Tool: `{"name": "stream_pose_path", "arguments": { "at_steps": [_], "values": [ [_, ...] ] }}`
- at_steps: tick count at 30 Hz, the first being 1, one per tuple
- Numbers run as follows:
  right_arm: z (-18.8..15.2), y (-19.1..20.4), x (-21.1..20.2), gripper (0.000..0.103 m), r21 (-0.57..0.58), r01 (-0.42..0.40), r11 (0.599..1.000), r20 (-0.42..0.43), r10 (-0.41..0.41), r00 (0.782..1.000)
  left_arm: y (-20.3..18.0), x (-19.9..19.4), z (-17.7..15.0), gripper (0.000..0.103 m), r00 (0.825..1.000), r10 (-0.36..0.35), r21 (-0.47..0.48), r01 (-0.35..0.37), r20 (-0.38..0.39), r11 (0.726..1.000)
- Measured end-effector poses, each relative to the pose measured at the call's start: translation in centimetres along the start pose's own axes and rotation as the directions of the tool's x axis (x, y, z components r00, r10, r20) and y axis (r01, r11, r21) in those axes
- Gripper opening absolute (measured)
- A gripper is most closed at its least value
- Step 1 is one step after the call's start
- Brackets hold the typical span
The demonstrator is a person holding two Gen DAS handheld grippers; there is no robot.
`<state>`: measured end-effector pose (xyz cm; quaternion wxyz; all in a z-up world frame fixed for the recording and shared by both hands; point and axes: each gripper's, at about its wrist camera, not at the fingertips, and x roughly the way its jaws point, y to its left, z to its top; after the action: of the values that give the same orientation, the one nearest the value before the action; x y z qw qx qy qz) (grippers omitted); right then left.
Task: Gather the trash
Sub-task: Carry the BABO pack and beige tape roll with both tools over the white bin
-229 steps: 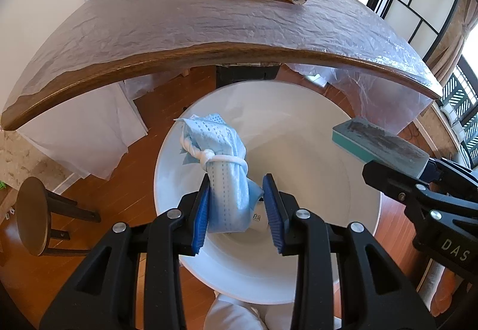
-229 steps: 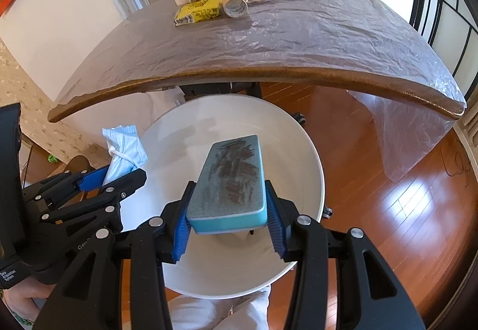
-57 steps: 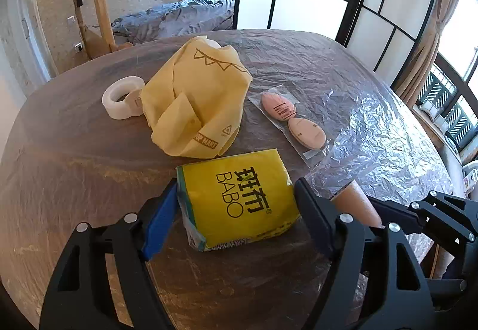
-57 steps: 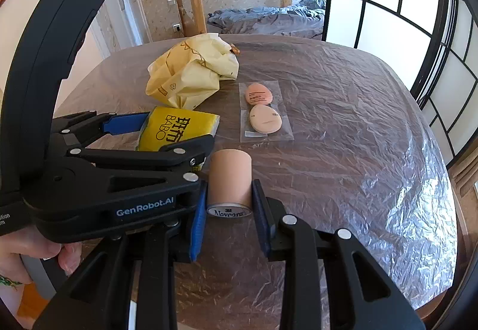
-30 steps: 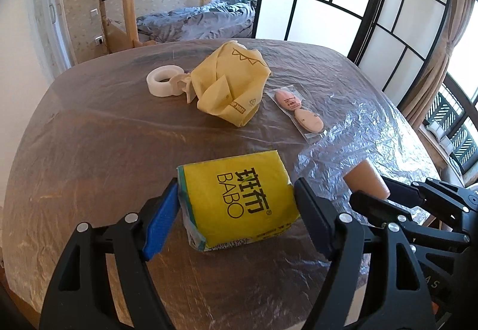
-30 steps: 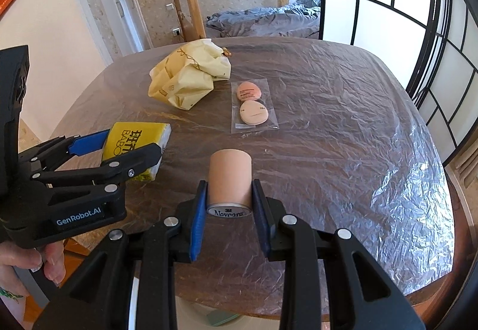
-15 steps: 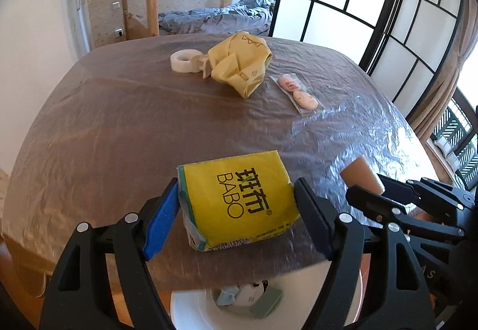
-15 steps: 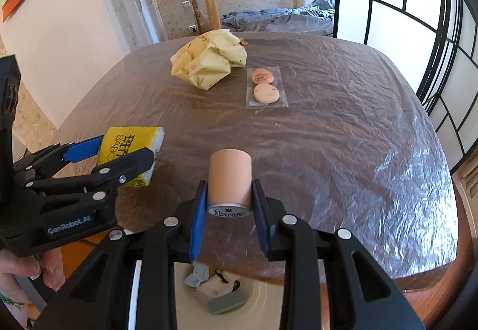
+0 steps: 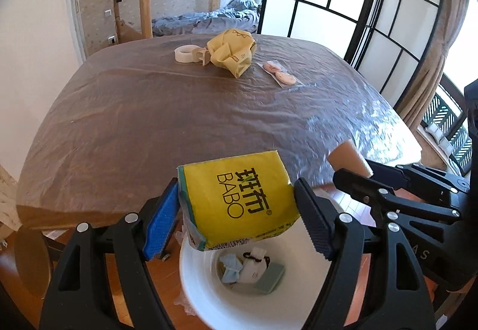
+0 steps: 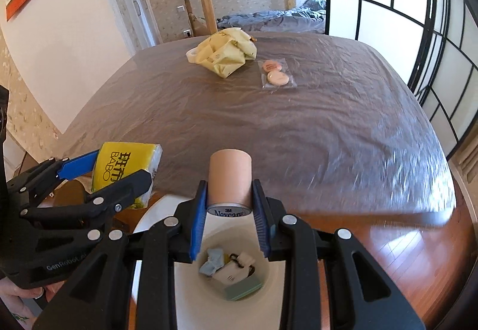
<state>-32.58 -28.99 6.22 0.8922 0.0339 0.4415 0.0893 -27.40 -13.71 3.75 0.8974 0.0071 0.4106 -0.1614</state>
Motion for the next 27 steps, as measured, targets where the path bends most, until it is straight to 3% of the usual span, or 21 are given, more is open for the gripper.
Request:
{"name": "stream_pose_path", "arguments": {
  "at_steps": [12, 27],
  "values": [
    [-5.1, 1.9, -2.4, 0.03, 0.038, 0.026, 0.999, -0.035, -0.025, 0.999, 0.7, -2.5, -4.1, 0.077, 0.999, -0.025, 0.009, 0.025, -0.025, 1.0],
    [-7.6, -1.0, -0.7, 0.03, 0.042, 0.014, 0.999, -0.121, -0.009, 0.993, -0.8, 0.0, -7.1, 0.077, 0.994, 0.001, -0.02, -0.003, -0.106, 1.0]
  ]
}}
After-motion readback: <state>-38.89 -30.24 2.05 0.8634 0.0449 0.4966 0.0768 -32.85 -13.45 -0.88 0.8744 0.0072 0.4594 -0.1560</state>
